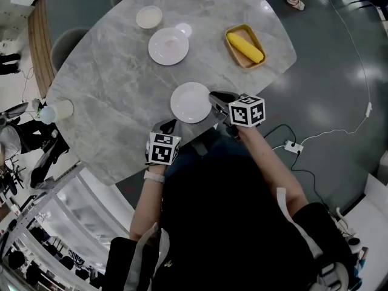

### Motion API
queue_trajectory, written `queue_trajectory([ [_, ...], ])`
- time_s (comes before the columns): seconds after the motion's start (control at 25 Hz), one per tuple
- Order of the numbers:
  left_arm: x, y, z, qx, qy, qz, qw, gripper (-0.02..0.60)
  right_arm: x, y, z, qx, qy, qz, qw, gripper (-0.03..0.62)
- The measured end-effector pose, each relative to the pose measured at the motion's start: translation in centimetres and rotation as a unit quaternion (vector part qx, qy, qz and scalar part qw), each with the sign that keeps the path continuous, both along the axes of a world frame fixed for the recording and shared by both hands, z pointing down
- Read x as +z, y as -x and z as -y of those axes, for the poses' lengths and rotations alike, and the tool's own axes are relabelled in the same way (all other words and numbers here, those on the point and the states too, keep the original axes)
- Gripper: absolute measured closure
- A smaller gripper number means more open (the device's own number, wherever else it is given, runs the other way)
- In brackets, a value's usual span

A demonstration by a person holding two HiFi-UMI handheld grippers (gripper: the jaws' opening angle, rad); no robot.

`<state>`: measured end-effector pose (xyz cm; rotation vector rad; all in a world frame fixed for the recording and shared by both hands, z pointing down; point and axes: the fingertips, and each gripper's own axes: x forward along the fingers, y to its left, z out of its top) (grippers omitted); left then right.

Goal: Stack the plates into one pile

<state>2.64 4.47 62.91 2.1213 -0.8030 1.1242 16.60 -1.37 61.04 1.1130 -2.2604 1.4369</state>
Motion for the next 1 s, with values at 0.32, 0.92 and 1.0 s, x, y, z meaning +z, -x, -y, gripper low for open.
queue_trajectory([
  [0.32, -0.5, -1.1, -0.3, -0.007, -0.007, 0.01, 0.9999, 0.572, -0.9, -2.1, 0.5, -0.003, -0.02, -0.005, 1.0, 0.565],
  [0.92, -0.4, -2.1, 0.2, -0.01, -0.015, 0.021, 0.9996, 0.572, -0.7, -3.9, -1.1, -0.02, -0.029, -0.035, 0.999, 0.565],
  [1.0, -0.4, -1.9, 0.5, -0.004, -0.015, 0.02, 0.9997, 0.572, -0.7, -3.7, -1.4, -0.02, -0.029, -0.042, 0.998, 0.563],
])
